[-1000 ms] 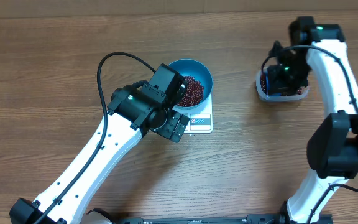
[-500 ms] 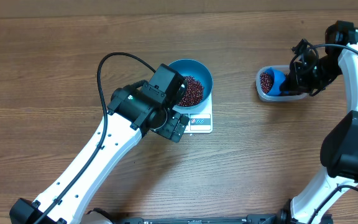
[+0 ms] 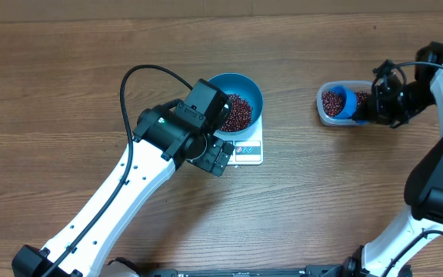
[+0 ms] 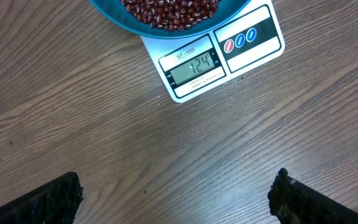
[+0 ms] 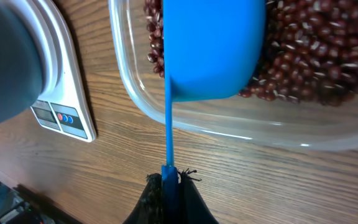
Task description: Scoop item into bowl and weigh 150g on scale
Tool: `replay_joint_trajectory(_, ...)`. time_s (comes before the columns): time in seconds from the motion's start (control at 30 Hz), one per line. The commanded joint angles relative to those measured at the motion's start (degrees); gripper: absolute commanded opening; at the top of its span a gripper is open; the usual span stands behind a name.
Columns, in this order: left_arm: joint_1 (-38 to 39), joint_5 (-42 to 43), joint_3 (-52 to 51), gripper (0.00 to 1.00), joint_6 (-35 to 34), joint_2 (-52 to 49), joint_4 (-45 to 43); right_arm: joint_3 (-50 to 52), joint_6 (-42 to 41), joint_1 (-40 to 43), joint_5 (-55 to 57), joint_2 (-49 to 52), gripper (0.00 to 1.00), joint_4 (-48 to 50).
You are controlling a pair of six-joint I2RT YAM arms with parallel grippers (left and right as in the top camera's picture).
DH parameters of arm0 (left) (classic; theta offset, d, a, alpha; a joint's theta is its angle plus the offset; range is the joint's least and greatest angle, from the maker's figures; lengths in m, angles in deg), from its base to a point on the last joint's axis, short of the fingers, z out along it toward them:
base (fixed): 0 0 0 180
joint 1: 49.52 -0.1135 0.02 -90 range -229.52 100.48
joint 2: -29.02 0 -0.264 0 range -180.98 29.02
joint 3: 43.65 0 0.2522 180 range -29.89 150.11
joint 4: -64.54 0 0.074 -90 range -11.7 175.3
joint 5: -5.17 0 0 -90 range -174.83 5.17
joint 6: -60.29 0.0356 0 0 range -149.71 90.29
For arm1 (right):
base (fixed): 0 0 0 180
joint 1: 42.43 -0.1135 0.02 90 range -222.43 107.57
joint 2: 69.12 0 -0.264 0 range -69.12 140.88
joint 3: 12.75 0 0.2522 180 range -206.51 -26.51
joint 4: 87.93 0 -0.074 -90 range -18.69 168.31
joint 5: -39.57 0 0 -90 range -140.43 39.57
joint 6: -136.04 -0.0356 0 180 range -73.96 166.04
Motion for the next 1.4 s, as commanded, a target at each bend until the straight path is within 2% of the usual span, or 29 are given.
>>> replay_joint_trajectory(0.0,-0.2,0.3,0.1,1.00,-1.0,-0.2,0.0,0.3,3.1,2.1,-4.9,0.1,0.04,-0.8)
replay_joint_trajectory(0.33,-0.2,0.3,0.1,1.00,-1.0,-0.2,0.0,0.3,3.2,5.2,-8.1,0.1,0.04,-2.0)
replay_joint_trajectory(0.47,-0.2,0.3,0.1,0.99,-1.0,-0.2,0.0,0.3,9.2,7.4,-14.5,0.1,0.04,-4.6)
replay_joint_trajectory(0.8,-0.2,0.3,0.1,1.00,-1.0,-0.2,0.0,0.3,10.2,12.1,-17.8,0.1,0.04,-7.2)
replay_joint_trajectory(0.93,-0.2,0.3,0.1,1.00,-1.0,-0.2,0.0,0.3,11.6,12.1,-19.9,0.1,0.04,-8.3)
replay_joint_trajectory(1.07,-0.2,0.3,0.1,0.99,-1.0,-0.2,0.0,0.3,19.6,12.0,-28.8,0.1,0.04,-12.7)
replay_joint_trajectory(1.17,-0.2,0.3,0.1,1.00,-1.0,-0.2,0.0,0.3,22.3,11.6,-33.3,0.1,0.04,-14.8)
replay_joint_trajectory(1.37,-0.2,0.3,0.1,0.99,-1.0,-0.2,0.0,0.2,24.0,4.4,-35.6,-0.1,0.04,-14.5)
